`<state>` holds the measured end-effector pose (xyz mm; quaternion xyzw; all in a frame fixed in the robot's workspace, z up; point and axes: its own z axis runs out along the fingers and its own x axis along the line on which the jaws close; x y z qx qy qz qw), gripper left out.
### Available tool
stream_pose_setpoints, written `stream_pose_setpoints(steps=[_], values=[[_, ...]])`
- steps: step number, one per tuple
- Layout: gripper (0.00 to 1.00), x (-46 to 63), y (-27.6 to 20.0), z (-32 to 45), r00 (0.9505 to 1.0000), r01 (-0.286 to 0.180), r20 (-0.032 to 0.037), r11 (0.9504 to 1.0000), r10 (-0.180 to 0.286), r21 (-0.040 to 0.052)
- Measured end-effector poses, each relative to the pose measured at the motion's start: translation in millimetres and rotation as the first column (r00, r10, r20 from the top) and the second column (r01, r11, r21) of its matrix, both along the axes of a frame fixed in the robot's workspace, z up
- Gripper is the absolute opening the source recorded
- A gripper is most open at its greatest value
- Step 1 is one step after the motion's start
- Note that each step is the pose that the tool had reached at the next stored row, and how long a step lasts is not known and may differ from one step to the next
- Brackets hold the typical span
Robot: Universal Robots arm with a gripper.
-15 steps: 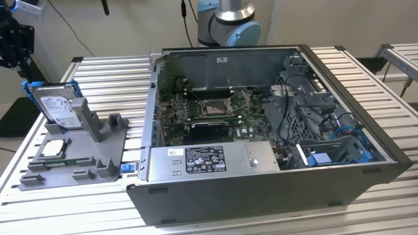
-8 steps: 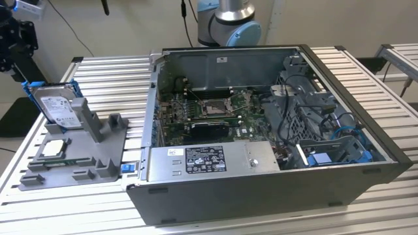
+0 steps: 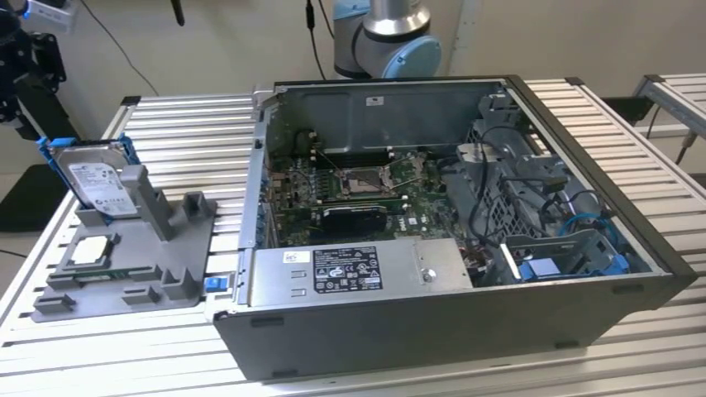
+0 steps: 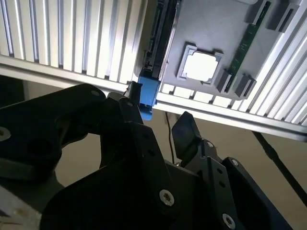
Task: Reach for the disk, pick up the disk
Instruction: 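Pick up the disk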
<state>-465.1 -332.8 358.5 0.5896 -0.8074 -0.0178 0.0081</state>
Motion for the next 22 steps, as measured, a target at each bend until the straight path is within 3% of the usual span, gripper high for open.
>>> stream_pose_setpoints(steps=[13, 14, 22], values=[[0.00, 0.0, 0.0, 0.0, 0.9999, -0.016, 0.0000, 0.9999, 0.016, 0.0003], [1.00, 0.0, 0.0, 0.0, 0.9998, -0.017, 0.0000, 0.9998, 0.017, 0.0003], [1.00, 0.0, 0.1, -4.1, 0.9993, -0.038, 0.0016, 0.9993, 0.038, 0.0010]])
